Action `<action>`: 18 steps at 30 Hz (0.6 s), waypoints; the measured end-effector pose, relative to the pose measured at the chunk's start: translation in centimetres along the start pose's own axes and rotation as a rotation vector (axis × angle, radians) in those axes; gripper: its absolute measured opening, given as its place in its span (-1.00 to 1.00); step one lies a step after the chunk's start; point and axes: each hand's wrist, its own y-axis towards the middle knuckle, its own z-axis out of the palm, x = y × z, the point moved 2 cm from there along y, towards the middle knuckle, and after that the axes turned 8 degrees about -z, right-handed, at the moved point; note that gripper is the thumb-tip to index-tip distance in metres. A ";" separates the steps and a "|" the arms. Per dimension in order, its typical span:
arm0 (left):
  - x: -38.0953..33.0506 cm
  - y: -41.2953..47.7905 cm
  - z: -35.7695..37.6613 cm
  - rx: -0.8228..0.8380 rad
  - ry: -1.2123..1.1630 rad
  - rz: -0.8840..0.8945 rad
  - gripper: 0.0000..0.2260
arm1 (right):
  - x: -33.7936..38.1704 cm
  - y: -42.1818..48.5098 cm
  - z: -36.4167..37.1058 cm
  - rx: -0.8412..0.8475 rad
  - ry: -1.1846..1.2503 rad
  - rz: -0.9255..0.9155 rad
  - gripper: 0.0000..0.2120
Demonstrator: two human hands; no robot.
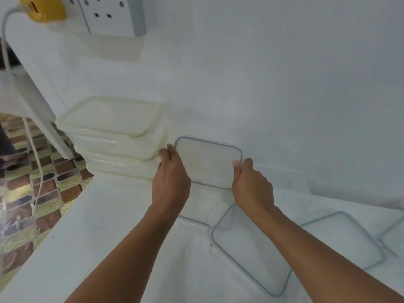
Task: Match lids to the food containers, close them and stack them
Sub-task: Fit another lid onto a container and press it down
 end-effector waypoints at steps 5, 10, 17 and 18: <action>0.8 -0.1 1.6 0.035 -0.012 0.022 -0.36 | 0.0 0.1 0.4 0.131 0.002 0.043 -0.65; 0.8 0.1 1.4 0.084 0.016 0.051 -0.45 | 0.1 0.7 0.5 0.214 0.160 0.153 -0.58; 0.3 0.5 0.8 0.089 0.176 0.065 -0.52 | -0.4 2.1 0.3 0.375 0.237 0.316 -0.68; 0.2 0.4 0.8 0.094 0.174 0.062 -0.54 | -0.2 2.2 -0.1 0.415 0.227 0.323 -0.67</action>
